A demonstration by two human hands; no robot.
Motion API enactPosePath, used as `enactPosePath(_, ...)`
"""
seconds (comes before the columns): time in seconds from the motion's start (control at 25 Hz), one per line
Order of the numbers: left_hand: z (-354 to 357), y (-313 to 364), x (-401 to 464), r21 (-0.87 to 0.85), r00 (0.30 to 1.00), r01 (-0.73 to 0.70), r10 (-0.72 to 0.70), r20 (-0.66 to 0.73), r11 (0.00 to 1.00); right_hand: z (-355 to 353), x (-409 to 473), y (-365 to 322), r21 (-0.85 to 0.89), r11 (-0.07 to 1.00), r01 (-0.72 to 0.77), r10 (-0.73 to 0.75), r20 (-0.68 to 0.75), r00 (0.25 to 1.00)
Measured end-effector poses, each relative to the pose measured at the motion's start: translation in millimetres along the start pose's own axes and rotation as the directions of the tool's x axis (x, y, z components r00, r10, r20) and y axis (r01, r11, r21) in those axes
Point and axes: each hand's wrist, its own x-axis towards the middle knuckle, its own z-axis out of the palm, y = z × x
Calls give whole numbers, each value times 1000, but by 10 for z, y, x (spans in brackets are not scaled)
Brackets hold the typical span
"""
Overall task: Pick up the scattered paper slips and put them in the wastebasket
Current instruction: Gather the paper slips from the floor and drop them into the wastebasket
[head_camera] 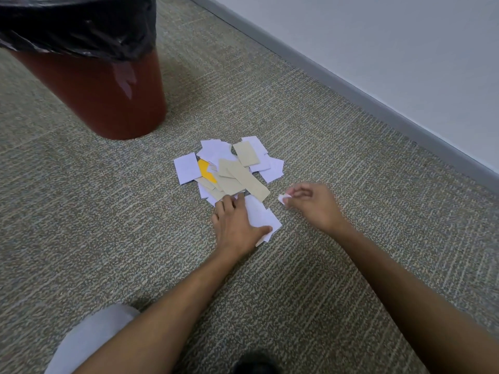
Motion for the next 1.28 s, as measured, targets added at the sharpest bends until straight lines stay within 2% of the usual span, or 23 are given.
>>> enactPosePath(0.2, 41, 36, 68, -29, 1000, -1, 1, -9, 1000, 330, 454, -122, 48, 999, -16, 15, 11, 1000)
enactPosePath(0.32, 32, 38, 59, -91, 1000, -7, 5, -24, 996, 498, 628, -91, 15, 1000, -8, 7, 32, 999)
enactPosePath(0.56, 9, 83, 15, -215, 1000, -13, 13, 0, 976, 586, 722, -128, -329, 938, 107, -88, 72, 993)
enactPosePath(0.68, 10, 83, 10, -224, 1000, 23, -23, 4, 974, 587, 704, -181, -374, 921, 109, -90, 68, 994)
enactPosePath(0.76, -7, 95, -2, -243, 999, 49, -47, 11, 969, 593, 675, -220, -313, 946, 84, -62, 81, 995)
enactPosePath(0.84, -24, 103, -17, -273, 999, 54, -54, 6, 960, 536, 655, -290, -144, 989, 29, -18, 74, 997)
enactPosePath(0.92, -31, 108, -45, -309, 999, 41, -41, 5, 950, 407, 682, -368, 2, 1000, -11, 11, 25, 1000)
enactPosePath(1.0, -43, 127, -63, -358, 999, 38, -32, 22, 933, 250, 767, -435, 72, 997, 12, -7, -67, 998)
enactPosePath(1.04, -50, 135, -62, -386, 999, 44, -39, 21, 922, 184, 824, -466, 38, 998, 50, -45, -123, 991)
enactPosePath(1.12, -54, 134, -46, -436, 997, 79, -83, 9, 896, 124, 954, -506, -156, 979, 129, -160, -210, 965)
enactPosePath(1.2, -67, 126, -17, -479, 991, 131, -130, 36, 868, 159, 1057, -532, -368, 912, 180, -280, -241, 929)
enactPosePath(1.28, -78, 122, 7, -531, 982, 189, -170, 86, 826, 248, 1133, -571, -486, 850, 202, -353, -242, 904)
